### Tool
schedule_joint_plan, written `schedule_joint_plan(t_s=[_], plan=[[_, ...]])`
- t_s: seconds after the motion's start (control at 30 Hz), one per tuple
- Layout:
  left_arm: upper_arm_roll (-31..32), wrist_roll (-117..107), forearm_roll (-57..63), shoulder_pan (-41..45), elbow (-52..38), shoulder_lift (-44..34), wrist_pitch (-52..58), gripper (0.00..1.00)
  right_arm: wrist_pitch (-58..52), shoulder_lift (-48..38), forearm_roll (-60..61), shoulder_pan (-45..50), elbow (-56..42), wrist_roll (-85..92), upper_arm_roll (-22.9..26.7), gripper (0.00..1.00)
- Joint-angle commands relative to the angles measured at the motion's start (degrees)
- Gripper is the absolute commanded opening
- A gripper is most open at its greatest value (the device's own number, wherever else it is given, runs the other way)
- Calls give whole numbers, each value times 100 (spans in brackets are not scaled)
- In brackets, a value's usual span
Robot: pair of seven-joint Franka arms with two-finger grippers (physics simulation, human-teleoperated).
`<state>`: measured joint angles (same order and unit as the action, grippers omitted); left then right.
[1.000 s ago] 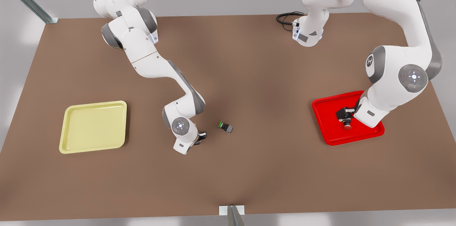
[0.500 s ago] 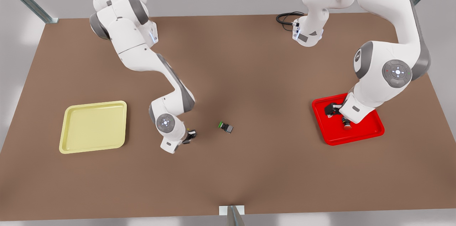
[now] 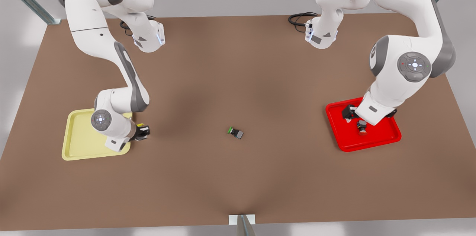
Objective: Place the switches on the corresponding trays according to their colors
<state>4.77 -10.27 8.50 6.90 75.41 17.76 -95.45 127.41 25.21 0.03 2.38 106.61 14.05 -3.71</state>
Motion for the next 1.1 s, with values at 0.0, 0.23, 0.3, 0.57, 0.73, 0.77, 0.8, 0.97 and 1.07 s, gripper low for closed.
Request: schedule_joint_plan(t_s=[0.0, 0.23, 0.3, 0.57, 0.73, 0.77, 0.8, 0.97, 1.07], plan=[[-3, -1, 108, 4, 0, 0, 0, 100, 3, -16, -179, -1, 35, -51, 28, 52], [-11, -10, 126, 4, 0, 8, 0, 100, 21, -139, -179, -291, 246, 1671, 925, 52], [-3, -10, 169, 4, 0, 0, 9, 100, 135, -122, -179, -388, 299, 1970, 1039, 52], [6, 34, 196, -13, -158, -71, 0, 100, 126, -95, -179, -397, 334, 1962, 1118, 93], [6, 25, 205, -13, -150, -71, 0, 100, 117, -87, -179, -397, 317, 1953, 1127, 100], [6, 25, 205, -5, -150, -71, 0, 100, 117, -95, -179, -397, 317, 1953, 1127, 100], [6, 25, 205, -5, -150, -71, 0, 100, 117, -95, -179, -397, 308, 1953, 1127, 100], [6, 16, 205, -5, -158, -62, 9, 100, 82, -122, -161, -397, 273, 1900, 1171, 100], [6, 16, 205, -5, -158, -62, 9, 100, 29, -174, -161, -397, 237, 1909, 1171, 100]])
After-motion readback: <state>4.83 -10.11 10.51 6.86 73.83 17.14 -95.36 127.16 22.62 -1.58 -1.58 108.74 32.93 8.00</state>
